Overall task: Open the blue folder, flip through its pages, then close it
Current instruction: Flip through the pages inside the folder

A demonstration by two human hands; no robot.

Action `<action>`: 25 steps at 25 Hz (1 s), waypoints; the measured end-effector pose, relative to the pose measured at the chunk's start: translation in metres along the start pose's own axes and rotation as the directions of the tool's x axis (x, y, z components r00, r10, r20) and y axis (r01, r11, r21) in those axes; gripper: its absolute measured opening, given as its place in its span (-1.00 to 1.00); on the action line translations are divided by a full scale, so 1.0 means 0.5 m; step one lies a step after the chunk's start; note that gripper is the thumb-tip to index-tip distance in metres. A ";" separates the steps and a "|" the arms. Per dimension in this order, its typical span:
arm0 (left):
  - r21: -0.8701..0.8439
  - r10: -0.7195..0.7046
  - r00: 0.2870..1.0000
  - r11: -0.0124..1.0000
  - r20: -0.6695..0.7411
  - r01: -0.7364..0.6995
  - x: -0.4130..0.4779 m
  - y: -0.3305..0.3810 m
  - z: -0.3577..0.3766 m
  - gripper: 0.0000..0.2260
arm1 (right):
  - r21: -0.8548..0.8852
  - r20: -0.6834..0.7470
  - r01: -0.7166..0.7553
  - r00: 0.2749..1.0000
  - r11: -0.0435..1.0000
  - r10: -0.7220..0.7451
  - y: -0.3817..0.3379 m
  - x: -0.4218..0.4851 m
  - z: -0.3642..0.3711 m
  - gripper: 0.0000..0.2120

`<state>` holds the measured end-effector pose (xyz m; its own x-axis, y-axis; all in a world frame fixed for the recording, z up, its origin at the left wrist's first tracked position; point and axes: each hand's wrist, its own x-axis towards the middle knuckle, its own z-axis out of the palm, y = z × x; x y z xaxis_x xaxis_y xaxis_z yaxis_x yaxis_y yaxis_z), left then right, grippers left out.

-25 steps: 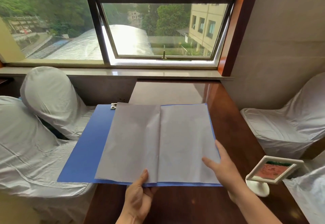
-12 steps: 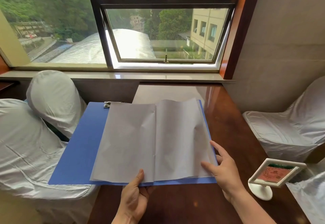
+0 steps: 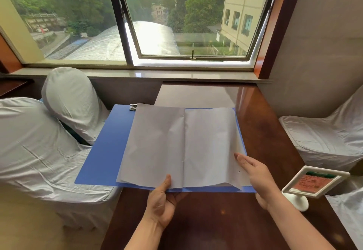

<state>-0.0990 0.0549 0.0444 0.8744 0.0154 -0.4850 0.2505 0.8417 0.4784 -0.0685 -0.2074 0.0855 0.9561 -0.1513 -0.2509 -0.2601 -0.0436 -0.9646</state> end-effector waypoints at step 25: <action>-0.079 -0.035 0.995 0.996 0.090 0.042 -0.004 -0.032 0.003 -0.60 | 0.429 0.136 0.329 0.897 0.841 -0.421 -0.052 -0.039 0.192 -0.48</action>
<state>-0.1041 0.0405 0.0388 0.8991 -0.0624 -0.4333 0.2532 0.8815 0.3985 -0.0676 -0.1083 0.1077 0.9853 0.0171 0.1699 0.1542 0.3375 -0.9286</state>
